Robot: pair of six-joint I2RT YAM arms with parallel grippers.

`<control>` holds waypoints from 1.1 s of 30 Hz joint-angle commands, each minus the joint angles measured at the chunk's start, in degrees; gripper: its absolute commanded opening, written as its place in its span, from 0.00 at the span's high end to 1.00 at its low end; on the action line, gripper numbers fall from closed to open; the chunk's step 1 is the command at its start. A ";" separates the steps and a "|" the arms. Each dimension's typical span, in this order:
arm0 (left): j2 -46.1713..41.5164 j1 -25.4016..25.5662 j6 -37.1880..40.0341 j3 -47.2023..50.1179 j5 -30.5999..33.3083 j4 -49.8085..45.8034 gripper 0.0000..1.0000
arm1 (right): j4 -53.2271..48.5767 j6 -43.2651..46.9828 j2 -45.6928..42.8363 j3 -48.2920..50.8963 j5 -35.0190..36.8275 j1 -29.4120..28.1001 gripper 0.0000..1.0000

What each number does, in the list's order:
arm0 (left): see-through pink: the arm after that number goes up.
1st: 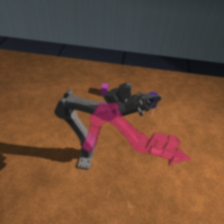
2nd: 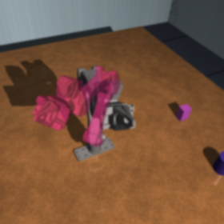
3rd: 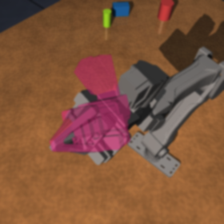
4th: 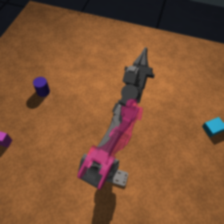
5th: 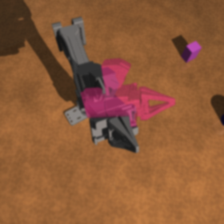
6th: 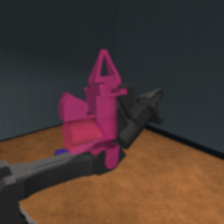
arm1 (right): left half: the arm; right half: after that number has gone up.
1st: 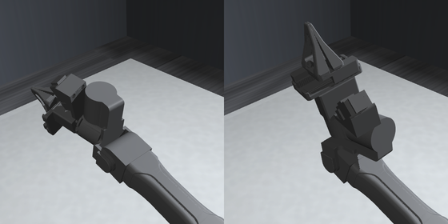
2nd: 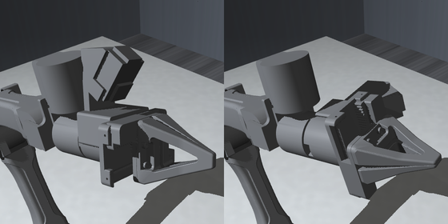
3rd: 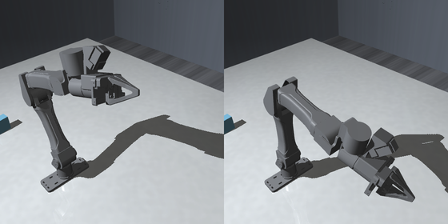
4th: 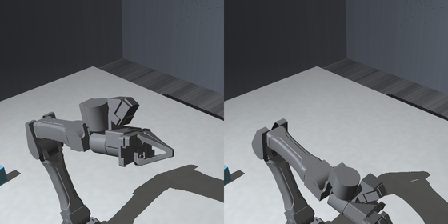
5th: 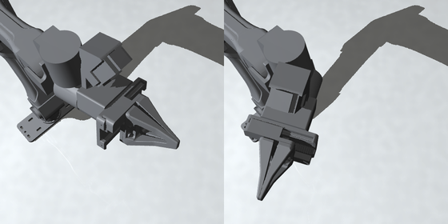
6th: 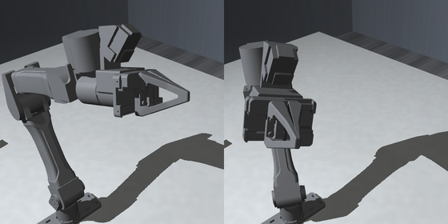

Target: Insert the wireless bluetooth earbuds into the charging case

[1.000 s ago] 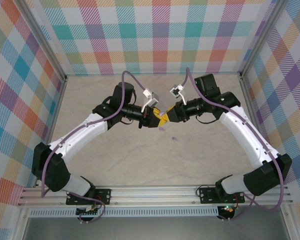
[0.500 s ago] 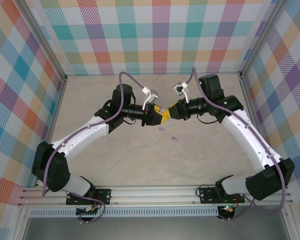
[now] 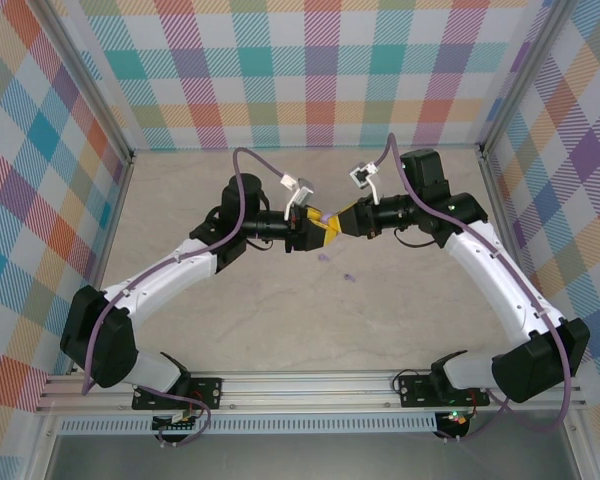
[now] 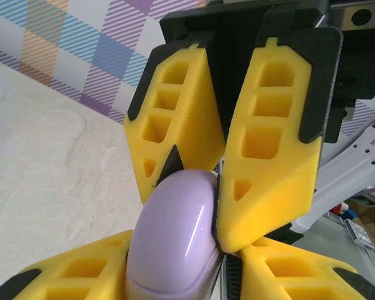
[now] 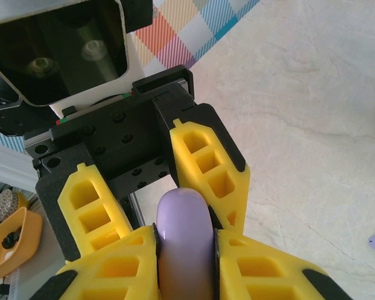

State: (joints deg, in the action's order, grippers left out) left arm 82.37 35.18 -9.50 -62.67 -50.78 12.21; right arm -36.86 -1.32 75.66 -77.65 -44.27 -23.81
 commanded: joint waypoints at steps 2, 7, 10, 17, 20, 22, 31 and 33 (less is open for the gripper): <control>-1.97 0.24 -1.88 1.06 3.31 6.72 0.58 | -0.24 -1.13 -1.26 0.82 -3.73 -0.09 0.78; -1.80 0.23 -2.40 1.00 2.99 7.41 0.60 | -0.08 -1.23 -1.21 0.97 -4.42 -0.01 0.78; -1.38 0.24 -2.81 0.72 2.79 7.48 0.67 | -0.15 -1.24 -1.17 1.09 -4.78 -0.01 0.78; -1.72 0.21 -1.06 1.04 3.79 6.72 0.87 | -1.85 -0.23 -1.91 0.80 -1.95 -0.01 0.67; -2.46 0.24 2.81 1.05 4.45 4.31 0.87 | -4.42 1.35 -2.44 0.09 -0.33 -0.01 0.59; -3.13 0.32 6.74 1.30 3.49 3.24 0.87 | -5.75 2.37 -2.61 -0.20 -0.11 0.00 0.55; -5.46 0.48 17.90 1.62 1.68 -1.26 0.87 | -8.40 4.32 -2.45 -0.64 -1.82 -0.09 0.51; -5.62 0.54 19.73 1.50 1.13 -2.59 0.87 | -8.26 4.17 -2.36 -0.82 -1.95 -0.09 0.51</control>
State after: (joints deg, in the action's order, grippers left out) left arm 78.41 35.24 4.78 -60.88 -48.45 11.46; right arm -43.53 1.13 74.02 -77.52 -44.40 -23.68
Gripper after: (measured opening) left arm 0.188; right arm 0.494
